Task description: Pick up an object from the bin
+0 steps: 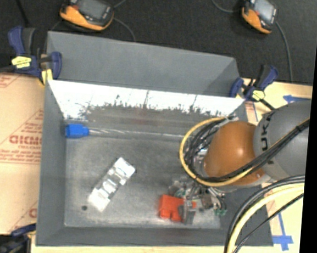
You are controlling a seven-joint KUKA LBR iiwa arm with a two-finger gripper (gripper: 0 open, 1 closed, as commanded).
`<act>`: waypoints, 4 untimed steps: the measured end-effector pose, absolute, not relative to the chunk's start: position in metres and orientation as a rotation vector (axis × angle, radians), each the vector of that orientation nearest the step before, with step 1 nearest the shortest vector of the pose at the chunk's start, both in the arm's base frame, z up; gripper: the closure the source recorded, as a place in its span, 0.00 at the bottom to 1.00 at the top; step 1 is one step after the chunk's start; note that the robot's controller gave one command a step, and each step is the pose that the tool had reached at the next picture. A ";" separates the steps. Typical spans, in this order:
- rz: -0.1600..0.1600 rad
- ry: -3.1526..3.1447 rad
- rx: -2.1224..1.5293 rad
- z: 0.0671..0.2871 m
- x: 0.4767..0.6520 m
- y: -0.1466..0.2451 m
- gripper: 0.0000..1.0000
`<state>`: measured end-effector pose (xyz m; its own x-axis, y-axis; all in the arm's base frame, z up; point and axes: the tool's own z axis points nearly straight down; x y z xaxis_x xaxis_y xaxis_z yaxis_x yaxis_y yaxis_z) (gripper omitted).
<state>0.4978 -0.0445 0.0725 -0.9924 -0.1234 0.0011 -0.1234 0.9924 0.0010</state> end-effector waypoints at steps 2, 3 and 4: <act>0.001 -3.138 0.203 0.183 0.497 -0.052 0.00; 0.001 -3.052 0.737 0.070 0.501 -0.083 0.00; 0.004 -3.053 0.737 0.073 0.502 -0.084 1.00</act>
Offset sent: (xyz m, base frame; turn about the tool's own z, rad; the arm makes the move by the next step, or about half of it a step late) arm -0.0018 -0.0067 0.1099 -0.0089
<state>0.5025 -0.0837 0.0735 -0.8899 -0.4562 0.0011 -0.4562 0.8899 -0.0027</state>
